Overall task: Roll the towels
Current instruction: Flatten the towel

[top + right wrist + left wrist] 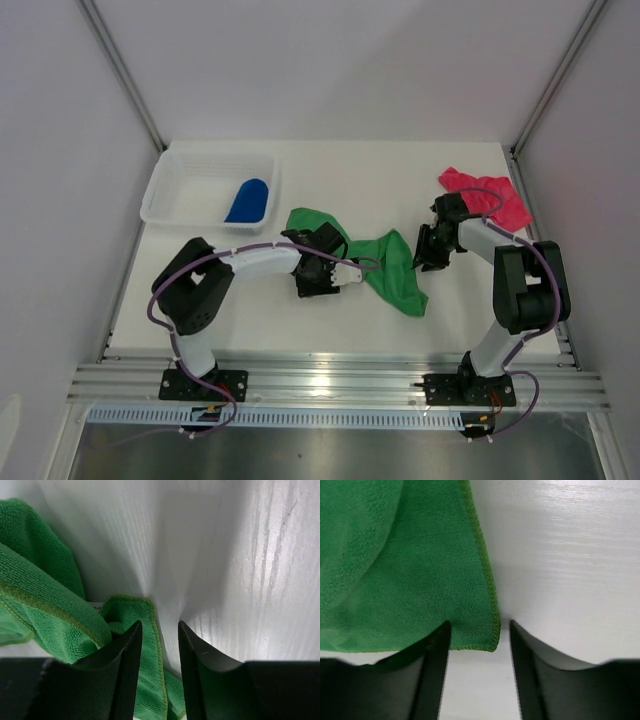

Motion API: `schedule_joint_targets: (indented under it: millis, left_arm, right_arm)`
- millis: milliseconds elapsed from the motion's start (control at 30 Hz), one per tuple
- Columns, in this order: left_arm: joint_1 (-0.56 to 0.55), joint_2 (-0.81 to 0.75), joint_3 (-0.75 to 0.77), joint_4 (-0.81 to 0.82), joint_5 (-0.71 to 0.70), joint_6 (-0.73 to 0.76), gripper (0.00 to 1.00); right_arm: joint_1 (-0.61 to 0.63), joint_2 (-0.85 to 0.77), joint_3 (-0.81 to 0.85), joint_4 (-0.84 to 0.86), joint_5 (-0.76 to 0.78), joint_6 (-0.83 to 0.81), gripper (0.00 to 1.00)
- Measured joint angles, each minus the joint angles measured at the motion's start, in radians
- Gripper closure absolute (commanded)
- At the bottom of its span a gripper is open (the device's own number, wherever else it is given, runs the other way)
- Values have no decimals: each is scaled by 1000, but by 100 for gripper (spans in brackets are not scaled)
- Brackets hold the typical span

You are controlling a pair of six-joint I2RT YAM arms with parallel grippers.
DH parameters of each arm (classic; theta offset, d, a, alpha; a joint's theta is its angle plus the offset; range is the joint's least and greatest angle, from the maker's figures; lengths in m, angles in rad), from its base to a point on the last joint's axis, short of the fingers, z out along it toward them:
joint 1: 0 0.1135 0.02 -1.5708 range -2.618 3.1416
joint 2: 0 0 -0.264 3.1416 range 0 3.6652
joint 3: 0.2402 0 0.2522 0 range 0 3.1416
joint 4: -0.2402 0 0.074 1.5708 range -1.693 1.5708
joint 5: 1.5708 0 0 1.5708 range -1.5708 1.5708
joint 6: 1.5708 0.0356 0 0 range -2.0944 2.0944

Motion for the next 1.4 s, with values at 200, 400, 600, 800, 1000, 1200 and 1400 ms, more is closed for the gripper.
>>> schedule_joint_targets:
  millis: [200, 400, 600, 800, 1000, 1200, 1400]
  left_arm:
    - [1, -5, -21, 27, -23, -19, 99]
    - [43, -9, -20, 32, -29, -55, 99]
    - [193, -45, 38, -40, -37, -95, 99]
    - [309, -156, 207, -79, -77, -103, 99]
    - [319, -212, 347, -89, -118, -100, 99]
    - [382, -190, 531, -7, -186, -90, 99]
    - [430, -68, 822, 61, -234, -52, 99]
  right_arm:
    - [21, 10, -6, 44, -17, 7, 61]
    - [36, 40, 6, 92, -24, 24, 100]
    - [-15, 29, 6, 82, -19, 38, 100]
    - [-114, -56, 117, -11, 26, 21, 100]
    - [-162, -161, 298, -25, 44, 5, 100]
    - [-214, -159, 507, -19, 53, -20, 100]
    - [-254, -100, 745, 30, 69, -59, 100]
